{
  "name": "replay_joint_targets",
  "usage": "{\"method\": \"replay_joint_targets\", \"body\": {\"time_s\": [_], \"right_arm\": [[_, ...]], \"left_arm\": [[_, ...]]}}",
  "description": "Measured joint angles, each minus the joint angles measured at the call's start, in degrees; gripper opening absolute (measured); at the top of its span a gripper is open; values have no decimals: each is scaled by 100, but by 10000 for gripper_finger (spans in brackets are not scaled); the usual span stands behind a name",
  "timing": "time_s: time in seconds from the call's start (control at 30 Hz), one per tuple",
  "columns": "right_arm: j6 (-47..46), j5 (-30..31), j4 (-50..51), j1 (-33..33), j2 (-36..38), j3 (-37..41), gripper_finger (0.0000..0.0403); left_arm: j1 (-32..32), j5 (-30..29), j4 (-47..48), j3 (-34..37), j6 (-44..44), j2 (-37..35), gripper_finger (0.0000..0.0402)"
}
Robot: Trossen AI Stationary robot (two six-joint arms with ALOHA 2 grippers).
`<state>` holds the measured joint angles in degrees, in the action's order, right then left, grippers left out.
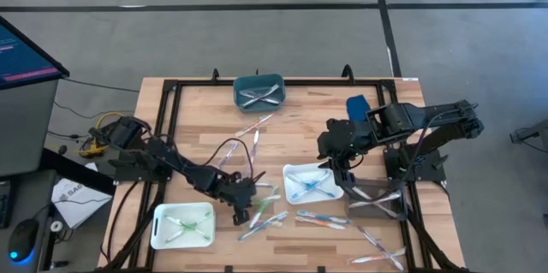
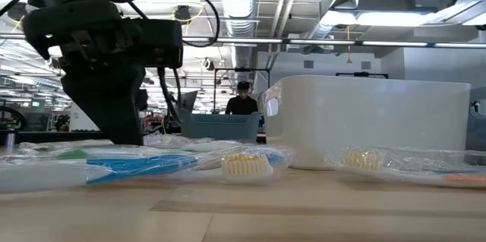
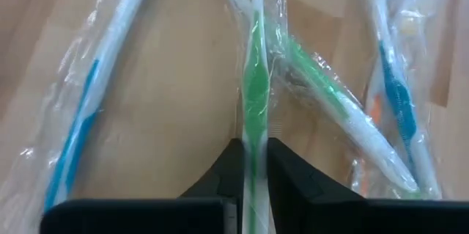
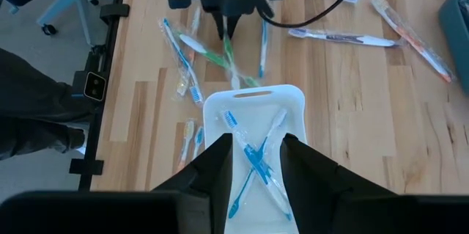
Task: Pick & Place Toothbrushes
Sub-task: Put the green toothbrush into the bottom white bin
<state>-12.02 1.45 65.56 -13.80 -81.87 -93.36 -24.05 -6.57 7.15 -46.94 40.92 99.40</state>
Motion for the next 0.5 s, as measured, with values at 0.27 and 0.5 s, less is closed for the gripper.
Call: {"method": "replay_joint_targets", "body": {"time_s": [0.27, 0.5], "right_arm": [[-1, 0, 0, 0, 2, 2, 109], [61, 0, -4, 0, 2, 2, 109]], "left_arm": [[-228, -323, 1330, 22, 863, -1330, 5], [-544, -965, 2005, 11, 1499, -2934, 4]]}}
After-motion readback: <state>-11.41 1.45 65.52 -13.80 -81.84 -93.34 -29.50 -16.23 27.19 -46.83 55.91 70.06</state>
